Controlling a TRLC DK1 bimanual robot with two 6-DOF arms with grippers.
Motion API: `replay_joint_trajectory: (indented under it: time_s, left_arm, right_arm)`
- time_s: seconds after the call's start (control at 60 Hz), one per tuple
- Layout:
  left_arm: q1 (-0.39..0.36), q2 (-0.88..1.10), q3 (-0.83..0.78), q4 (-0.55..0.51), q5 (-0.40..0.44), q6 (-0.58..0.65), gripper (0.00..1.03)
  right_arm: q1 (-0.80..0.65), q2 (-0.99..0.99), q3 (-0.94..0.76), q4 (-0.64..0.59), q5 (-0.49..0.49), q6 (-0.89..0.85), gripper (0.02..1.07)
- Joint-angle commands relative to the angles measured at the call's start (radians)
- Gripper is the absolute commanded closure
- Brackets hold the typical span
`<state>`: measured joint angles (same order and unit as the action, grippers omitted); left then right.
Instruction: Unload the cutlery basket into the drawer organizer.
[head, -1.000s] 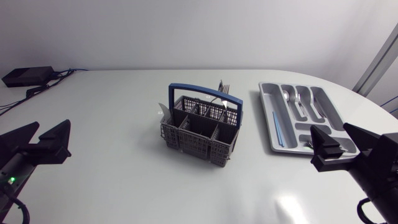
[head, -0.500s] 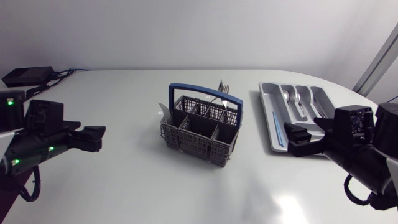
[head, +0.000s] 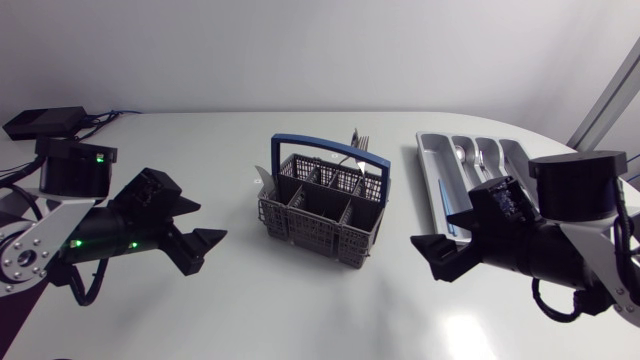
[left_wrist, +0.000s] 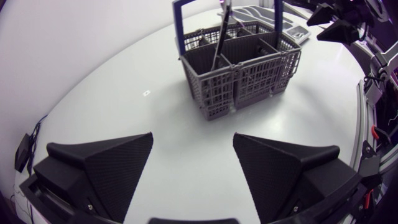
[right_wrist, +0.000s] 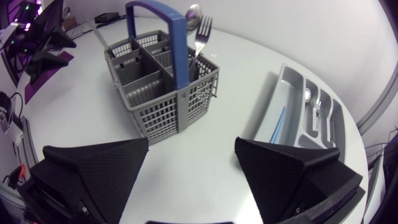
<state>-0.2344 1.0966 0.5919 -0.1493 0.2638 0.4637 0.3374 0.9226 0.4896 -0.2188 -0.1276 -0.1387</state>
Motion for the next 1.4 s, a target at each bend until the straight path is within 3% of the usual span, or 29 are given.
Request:
replay_joint_trajectory:
  time_s: [0.0,0.367,0.483,0.65,0.817,0.9,1.017,1.167,1.183,1.333,1.383]
  left_arm:
    - [-0.013,0.059,0.057,0.024,0.058,0.075,0.13]
    - [-0.014,0.233,0.177,0.157,0.292,0.210,0.15]
    - [-0.014,0.296,0.210,0.172,0.311,0.239,0.17]
    - [0.004,0.382,0.272,0.174,0.399,0.268,0.27]
    - [0.006,0.454,0.313,0.177,0.420,0.297,0.33]
    - [0.017,0.488,0.339,0.175,0.453,0.316,0.44]
    - [0.026,0.511,0.353,0.175,0.463,0.320,0.46]
    - [0.024,0.529,0.362,0.177,0.469,0.345,0.72]
    - [0.024,0.534,0.364,0.177,0.471,0.346,0.79]
    - [0.018,0.556,0.368,0.177,0.476,0.371,0.98]
    - [0.018,0.559,0.373,0.174,0.477,0.371,1.00]
  right_arm:
    - [0.032,0.019,0.032,-0.034,-0.023,-0.059,0.07]
    - [0.123,0.150,0.079,-0.050,-0.020,-0.071,0.07]
    - [0.137,0.182,0.090,-0.048,-0.017,-0.071,0.07]
    - [0.138,0.225,0.095,-0.031,-0.012,-0.071,0.07]
    - [0.143,0.272,0.098,-0.016,-0.012,-0.073,0.07]
    - [0.166,0.274,0.102,-0.016,-0.010,-0.071,0.07]
    - [0.213,0.269,0.106,-0.016,0.028,-0.075,0.07]
    - [0.275,0.272,0.110,-0.016,0.074,-0.073,0.07]
    - [0.281,0.272,0.110,-0.016,0.077,-0.073,0.07]
    - [0.298,0.288,0.109,0.001,0.095,-0.075,0.07]
    - [0.296,0.292,0.109,0.006,0.098,-0.076,0.07]
